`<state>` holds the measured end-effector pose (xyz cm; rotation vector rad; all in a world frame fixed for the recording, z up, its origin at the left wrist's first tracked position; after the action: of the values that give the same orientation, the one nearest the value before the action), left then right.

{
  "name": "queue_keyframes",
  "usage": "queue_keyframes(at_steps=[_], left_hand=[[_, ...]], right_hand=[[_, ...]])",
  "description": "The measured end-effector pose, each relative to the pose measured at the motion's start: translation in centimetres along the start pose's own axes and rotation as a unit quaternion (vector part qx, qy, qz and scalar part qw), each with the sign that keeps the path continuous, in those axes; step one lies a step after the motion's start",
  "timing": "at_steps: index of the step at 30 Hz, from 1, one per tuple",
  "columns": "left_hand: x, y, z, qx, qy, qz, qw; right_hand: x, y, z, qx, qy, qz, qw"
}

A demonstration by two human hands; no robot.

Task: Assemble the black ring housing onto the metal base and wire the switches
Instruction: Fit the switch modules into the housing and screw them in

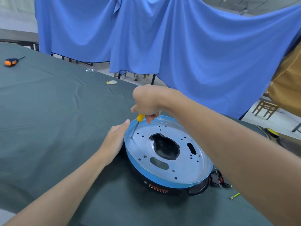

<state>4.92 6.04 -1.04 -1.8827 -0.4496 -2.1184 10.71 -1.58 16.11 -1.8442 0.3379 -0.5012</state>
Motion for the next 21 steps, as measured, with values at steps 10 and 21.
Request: queue_keyframes(at_steps=[10, 21], left_hand=[[0.5, 0.2, -0.2, 0.029, 0.012, 0.007, 0.999], [-0.1, 0.1, 0.1, 0.022, 0.01, 0.008, 1.0]], right_hand=[[1.0, -0.4, -1.4, 0.01, -0.113, -0.047, 0.992], [-0.9, -0.6, -0.7, 0.005, -0.095, -0.035, 0.995]])
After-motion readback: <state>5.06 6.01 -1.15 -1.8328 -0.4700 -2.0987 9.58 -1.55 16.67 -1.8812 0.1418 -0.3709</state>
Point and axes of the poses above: each hand's wrist, its own z-axis towards the middle knuckle, its own y-axis out of the palm, x = y × z, the point moved 1 cm from there along z, towards the middle knuckle, and after that the axes turned 6 degrees about -x, right-handed, at the moved point
